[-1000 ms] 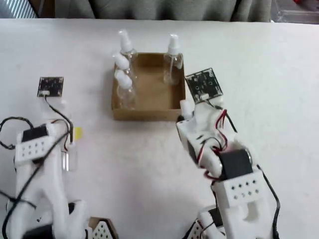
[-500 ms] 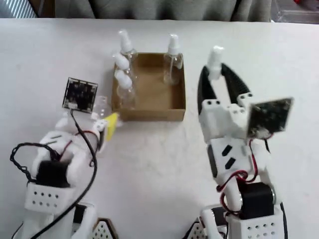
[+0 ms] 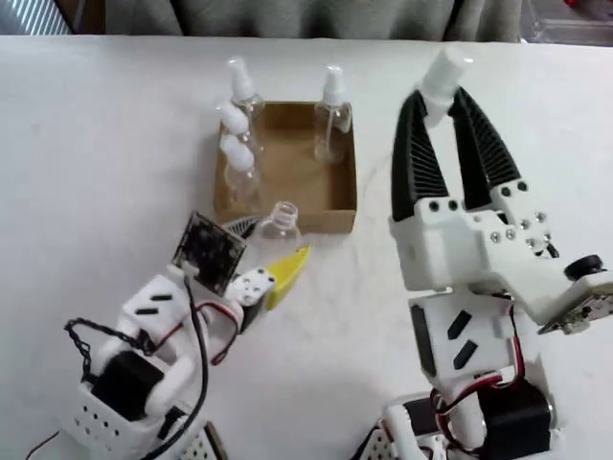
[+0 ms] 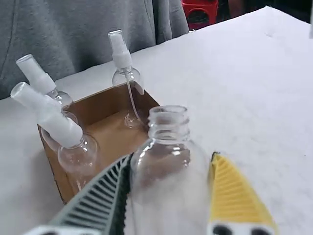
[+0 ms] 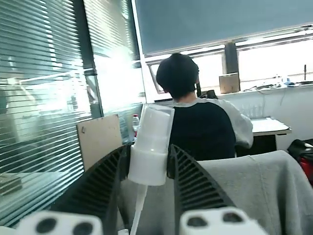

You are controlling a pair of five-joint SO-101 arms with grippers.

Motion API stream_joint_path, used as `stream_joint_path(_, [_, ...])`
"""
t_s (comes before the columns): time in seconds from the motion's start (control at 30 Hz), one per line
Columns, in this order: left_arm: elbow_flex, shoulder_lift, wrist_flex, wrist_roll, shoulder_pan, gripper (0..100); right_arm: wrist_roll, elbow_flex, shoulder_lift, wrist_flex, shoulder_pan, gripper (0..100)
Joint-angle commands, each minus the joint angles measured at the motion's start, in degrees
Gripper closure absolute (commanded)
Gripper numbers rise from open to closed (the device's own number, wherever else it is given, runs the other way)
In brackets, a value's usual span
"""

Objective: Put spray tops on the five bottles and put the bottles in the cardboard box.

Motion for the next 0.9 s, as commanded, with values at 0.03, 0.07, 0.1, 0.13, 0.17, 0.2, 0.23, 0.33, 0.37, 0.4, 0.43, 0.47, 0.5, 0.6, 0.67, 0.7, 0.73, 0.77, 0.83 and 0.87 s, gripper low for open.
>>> stream_joint_path(0.03, [5.01,-10.15,-3.25,-0.79,1.01,98,-0.79,-3.96,4.00,-1.45,-5.05,98.3])
stream_joint_path(0.07, [6.07,-12.26,-3.16,-0.62,1.01,98,-0.79,-4.40,4.88,-1.45,-6.29,98.3])
stream_joint_path(0.1, [7.03,-14.29,-3.16,-0.53,1.19,98,-0.79,-4.75,5.67,-1.54,-7.34,98.3])
stream_joint_path(0.13, [8.18,-16.22,-3.16,-0.53,1.19,98,-0.79,-4.92,6.46,-1.54,-8.40,98.3])
stream_joint_path(0.17, [9.23,-18.15,-3.16,-0.53,1.27,98,-0.79,-4.84,7.25,-1.54,-9.27,98.3])
stream_joint_path(0.2, [10.55,-19.74,-3.16,-0.44,1.27,98,-0.79,-4.75,7.87,-1.54,-10.15,98.3])
stream_joint_path(0.23, [11.87,-21.23,-3.16,-0.44,1.27,98,-0.53,-4.48,8.31,-1.45,-10.59,98.3])
stream_joint_path(0.33, [15.47,-22.90,-3.16,-0.70,1.36,98,-0.26,-4.40,9.27,0.04,-10.07,98.3])
stream_joint_path(0.37, [16.26,-22.55,-3.16,-0.53,1.36,98,-0.26,-4.40,9.27,1.19,-9.01,98.4])
stream_joint_path(0.4, [16.62,-22.11,-3.08,-0.44,1.36,98,-0.26,-4.40,9.27,2.86,-7.78,98.4])
stream_joint_path(0.43, [16.70,-21.49,-3.08,-0.44,1.36,98,-0.26,-4.40,9.10,4.88,-6.37,98.4])
stream_joint_path(0.47, [16.70,-20.44,-3.08,-0.35,1.36,98,-0.26,-4.40,9.01,7.08,-4.70,98.4])
stream_joint_path(0.5, [16.35,-19.12,-3.08,-0.35,1.36,98,-0.26,-4.40,9.19,9.45,-2.68,98.4])
stream_joint_path(0.6, [13.63,-12.18,-3.60,0.53,1.45,98,0.18,-3.43,9.36,15.60,3.21,98.4])
stream_joint_path(0.67, [10.73,-5.14,-4.84,4.22,1.45,98,4.22,-1.32,9.27,18.59,6.02,98.4])
stream_joint_path(0.7, [9.41,-1.19,-6.24,6.07,1.45,98,6.15,0.00,9.27,19.65,7.16,98.4])
stream_joint_path(0.73, [8.26,2.95,-7.74,7.47,1.45,98,8.09,1.67,9.27,20.35,8.22,98.4])
stream_joint_path(0.77, [7.03,7.25,-9.14,8.35,1.45,98,9.49,3.69,9.27,20.62,9.19,98.4])
stream_joint_path(0.83, [4.92,15.16,-11.60,8.79,1.45,98,11.96,7.82,9.01,20.79,11.21,98.4])
stream_joint_path(0.87, [4.04,18.68,-12.75,8.88,1.45,98,12.84,9.67,8.92,20.79,12.18,98.4])
